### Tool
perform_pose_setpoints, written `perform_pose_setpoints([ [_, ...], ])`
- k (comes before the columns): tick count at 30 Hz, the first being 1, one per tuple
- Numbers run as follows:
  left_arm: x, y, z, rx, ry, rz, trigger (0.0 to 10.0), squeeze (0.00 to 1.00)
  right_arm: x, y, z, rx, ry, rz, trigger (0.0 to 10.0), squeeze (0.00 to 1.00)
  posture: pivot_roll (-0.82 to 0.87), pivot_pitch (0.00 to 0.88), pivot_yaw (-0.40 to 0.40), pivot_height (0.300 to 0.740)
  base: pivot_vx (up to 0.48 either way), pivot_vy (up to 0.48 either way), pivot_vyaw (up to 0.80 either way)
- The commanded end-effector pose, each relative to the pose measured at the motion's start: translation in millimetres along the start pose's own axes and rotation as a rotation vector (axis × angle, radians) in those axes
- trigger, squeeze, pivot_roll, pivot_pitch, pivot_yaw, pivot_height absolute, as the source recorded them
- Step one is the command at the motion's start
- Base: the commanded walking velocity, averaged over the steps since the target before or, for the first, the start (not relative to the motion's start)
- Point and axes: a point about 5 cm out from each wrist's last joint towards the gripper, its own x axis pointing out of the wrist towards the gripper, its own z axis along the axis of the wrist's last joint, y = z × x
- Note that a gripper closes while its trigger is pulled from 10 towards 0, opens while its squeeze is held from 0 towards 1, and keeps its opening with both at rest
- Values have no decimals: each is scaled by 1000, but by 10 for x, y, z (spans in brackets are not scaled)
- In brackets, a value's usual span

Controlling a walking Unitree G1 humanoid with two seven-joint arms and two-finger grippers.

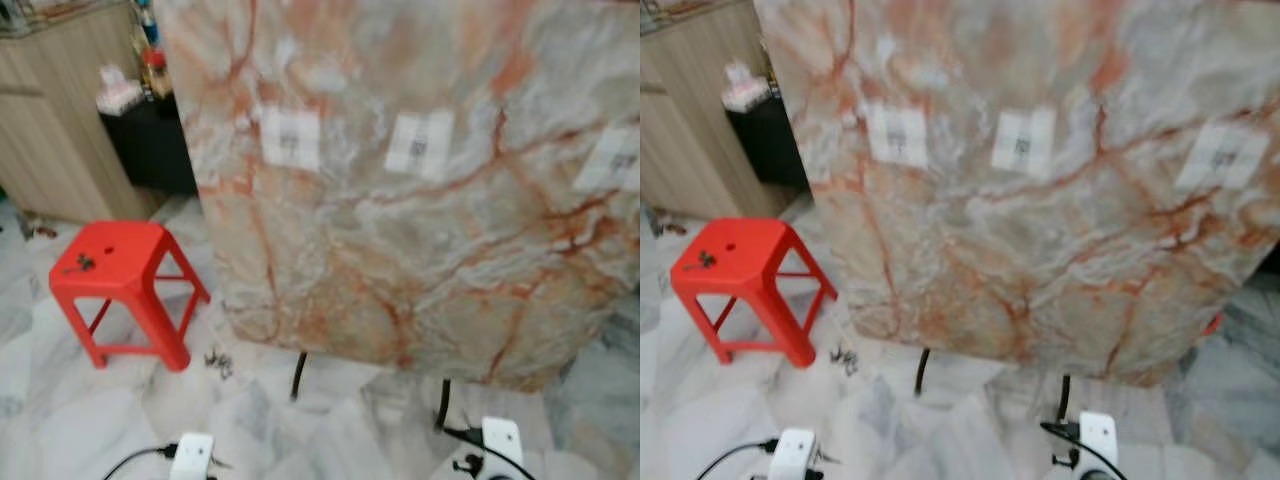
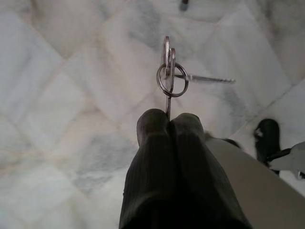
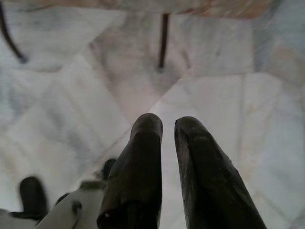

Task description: Hang keys on a hook

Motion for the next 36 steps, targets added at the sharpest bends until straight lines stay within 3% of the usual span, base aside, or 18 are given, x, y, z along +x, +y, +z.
perform_pose_setpoints([
  [1,-18,23,-77,30,23,1,10000,0,0,48,-21,5,8,10,10000,0,-50,0,-37,740,0,-454,0],
  [23,7,-23,31,45,-14,-6,10000,0,-4,58,-44,7,8,13,10000,0,-37,0,-42,740,0,-457,0],
  [36,30,15,239,62,-94,2,10000,0,1,95,-33,3,13,17,10000,0,-37,0,-40,740,0,-458,0],
])
